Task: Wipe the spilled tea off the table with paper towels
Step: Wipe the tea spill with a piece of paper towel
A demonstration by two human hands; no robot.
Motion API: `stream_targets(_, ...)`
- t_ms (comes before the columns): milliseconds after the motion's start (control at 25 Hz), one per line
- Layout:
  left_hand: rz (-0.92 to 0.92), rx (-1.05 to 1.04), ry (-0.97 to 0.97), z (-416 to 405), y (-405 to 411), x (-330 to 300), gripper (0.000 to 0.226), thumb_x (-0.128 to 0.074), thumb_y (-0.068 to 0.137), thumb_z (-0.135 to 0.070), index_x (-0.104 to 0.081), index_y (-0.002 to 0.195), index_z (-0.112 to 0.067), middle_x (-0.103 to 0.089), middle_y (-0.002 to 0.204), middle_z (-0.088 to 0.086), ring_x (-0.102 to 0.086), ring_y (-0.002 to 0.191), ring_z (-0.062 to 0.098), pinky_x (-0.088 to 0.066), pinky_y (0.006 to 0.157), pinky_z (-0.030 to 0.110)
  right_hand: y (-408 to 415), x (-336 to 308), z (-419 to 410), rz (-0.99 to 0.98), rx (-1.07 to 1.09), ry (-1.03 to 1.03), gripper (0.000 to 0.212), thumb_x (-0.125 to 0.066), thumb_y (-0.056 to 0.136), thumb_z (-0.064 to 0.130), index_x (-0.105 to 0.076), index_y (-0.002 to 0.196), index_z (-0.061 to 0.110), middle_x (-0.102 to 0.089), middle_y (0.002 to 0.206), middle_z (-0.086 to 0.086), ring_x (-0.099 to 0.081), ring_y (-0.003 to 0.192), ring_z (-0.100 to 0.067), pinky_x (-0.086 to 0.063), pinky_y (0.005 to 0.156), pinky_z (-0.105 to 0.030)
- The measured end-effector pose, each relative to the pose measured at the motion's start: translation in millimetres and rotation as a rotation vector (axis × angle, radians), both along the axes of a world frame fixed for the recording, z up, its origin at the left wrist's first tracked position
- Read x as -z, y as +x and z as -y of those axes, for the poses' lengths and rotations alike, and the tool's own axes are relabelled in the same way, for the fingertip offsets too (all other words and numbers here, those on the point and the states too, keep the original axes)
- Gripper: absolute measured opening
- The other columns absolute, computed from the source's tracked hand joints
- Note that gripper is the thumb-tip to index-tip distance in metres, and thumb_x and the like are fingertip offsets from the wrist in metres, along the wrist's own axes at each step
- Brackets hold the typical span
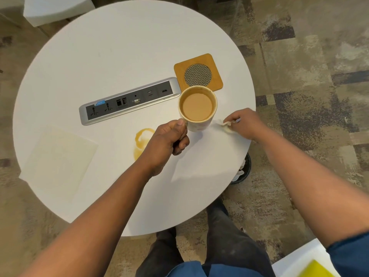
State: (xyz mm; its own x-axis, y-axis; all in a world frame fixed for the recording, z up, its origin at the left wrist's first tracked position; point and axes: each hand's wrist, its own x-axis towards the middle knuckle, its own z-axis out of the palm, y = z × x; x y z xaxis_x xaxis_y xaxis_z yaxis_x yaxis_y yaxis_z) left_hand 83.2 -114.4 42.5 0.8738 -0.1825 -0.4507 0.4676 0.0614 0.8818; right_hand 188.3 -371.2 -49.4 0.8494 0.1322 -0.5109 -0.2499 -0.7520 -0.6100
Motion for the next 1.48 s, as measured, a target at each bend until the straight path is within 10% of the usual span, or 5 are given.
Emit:
stream_targets(240, 0.001, -0.009, -0.001, -1.2, -4.3, 2.1, 0.042, -0.044, 0.102, -0.041, -0.044, 0.062, -0.027, -0.041, 0.06, 0.003, -0.034, 0.054, 0.013, -0.029, 0.053, 0.024, -17.8, 15.7, 11.8, 0.138, 0.261, -0.057, 0.027, -0.059, 0.091, 0.003, -0.077, 0.099, 0.021, -0.071, 0.115, -0.005, -0.061, 0.099, -0.02, -0.049, 0.081, -0.03)
stream_targets(640, 0.002, -0.002, -0.015, 7.6, -2.8, 11.4, 0.041, -0.045, 0.102, -0.042, -0.046, 0.063, -0.028, -0.041, 0.059, -0.001, -0.034, 0.058, 0.014, -0.029, 0.053, 0.024, -70.2, 11.6, -7.5, -0.153, -0.156, 0.093, 0.033, -0.073, 0.086, 0.012, -0.073, 0.073, 0.042, -0.064, 0.085, 0.024, -0.059, 0.077, 0.003, -0.039, 0.059, -0.003)
stream_targets(1240, -0.056, 0.028, -0.022, 61.0, 10.8, 60.0, 0.041, -0.042, 0.103, -0.041, -0.048, 0.065, -0.029, -0.048, 0.061, -0.005, -0.035, 0.059, 0.013, -0.033, 0.055, 0.023, -74.9, 21.2, 28.7, -0.244, 0.913, 0.855, 0.022, -0.066, 0.087, -0.007, -0.072, 0.094, 0.013, -0.075, 0.09, -0.003, -0.072, 0.085, -0.018, -0.059, 0.068, -0.03)
stream_targets(1480, -0.101, -0.026, -0.02, 89.2, 14.3, 84.4, 0.041, -0.036, 0.109, -0.035, -0.046, 0.07, -0.023, -0.05, 0.064, -0.004, -0.035, 0.057, 0.01, -0.035, 0.055, 0.021, -69.5, 24.5, 21.3, -0.207, 1.026, 0.932, 0.021, -0.065, 0.088, -0.008, -0.07, 0.095, 0.011, -0.076, 0.091, -0.005, -0.073, 0.082, -0.015, -0.06, 0.068, -0.029)
